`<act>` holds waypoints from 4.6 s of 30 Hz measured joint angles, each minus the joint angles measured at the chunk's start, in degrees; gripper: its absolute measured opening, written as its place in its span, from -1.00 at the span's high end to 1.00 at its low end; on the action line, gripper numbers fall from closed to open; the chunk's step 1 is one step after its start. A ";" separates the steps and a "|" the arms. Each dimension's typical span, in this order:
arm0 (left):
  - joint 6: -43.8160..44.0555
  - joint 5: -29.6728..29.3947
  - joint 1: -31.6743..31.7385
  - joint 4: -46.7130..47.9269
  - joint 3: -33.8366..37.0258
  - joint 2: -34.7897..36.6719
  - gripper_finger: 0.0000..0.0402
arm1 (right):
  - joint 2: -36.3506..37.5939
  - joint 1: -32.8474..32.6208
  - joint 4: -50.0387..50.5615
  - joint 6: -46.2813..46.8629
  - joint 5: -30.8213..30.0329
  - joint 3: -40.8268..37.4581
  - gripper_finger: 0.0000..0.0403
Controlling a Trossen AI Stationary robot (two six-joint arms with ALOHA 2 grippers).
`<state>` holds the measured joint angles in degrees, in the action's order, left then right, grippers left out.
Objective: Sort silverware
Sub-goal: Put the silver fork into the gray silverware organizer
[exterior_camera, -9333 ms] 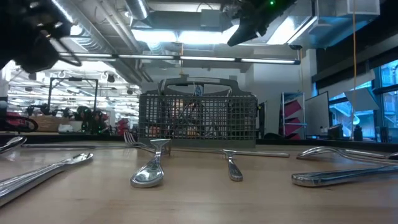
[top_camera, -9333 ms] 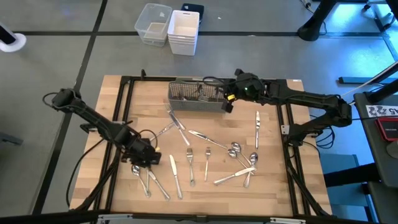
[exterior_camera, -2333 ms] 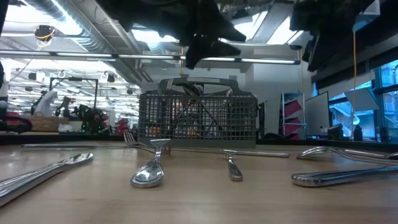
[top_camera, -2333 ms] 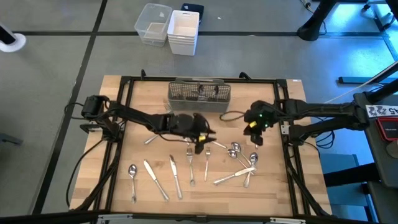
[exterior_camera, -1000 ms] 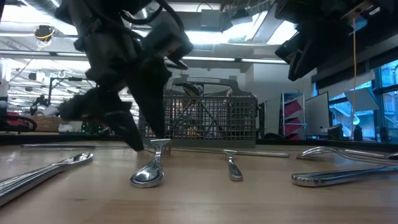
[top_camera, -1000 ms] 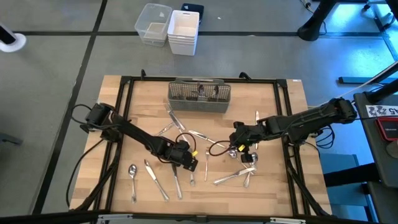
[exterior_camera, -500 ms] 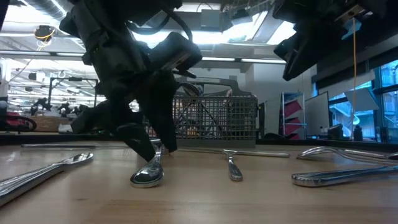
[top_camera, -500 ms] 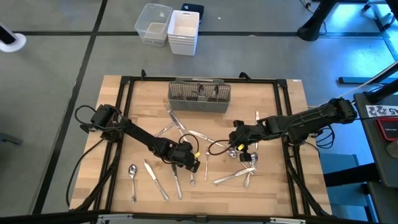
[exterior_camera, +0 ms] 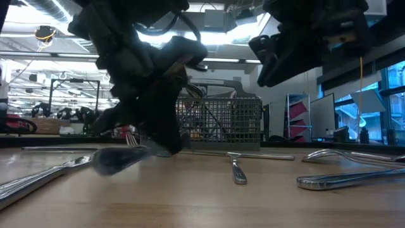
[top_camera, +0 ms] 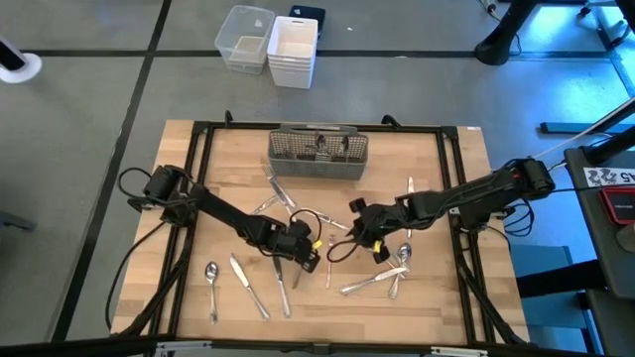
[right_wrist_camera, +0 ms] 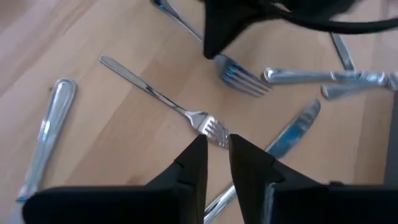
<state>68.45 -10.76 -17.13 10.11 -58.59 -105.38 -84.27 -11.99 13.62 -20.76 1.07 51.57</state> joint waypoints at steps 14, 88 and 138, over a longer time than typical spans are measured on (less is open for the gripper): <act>-16.36 -25.49 4.89 7.22 0.00 19.92 0.99 | -1.16 0.00 -0.19 -0.77 -0.01 0.00 0.66; -52.03 -53.70 23.24 -22.64 0.09 15.65 0.42 | -1.12 0.00 -0.25 -0.77 -0.03 -0.02 0.66; -20.53 -34.60 -3.49 13.92 0.00 24.97 0.43 | -21.86 -0.02 1.56 -24.51 1.30 15.58 0.65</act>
<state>47.92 -45.36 -20.62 24.03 -58.59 -80.41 -106.13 -12.01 15.18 -45.28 2.37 67.16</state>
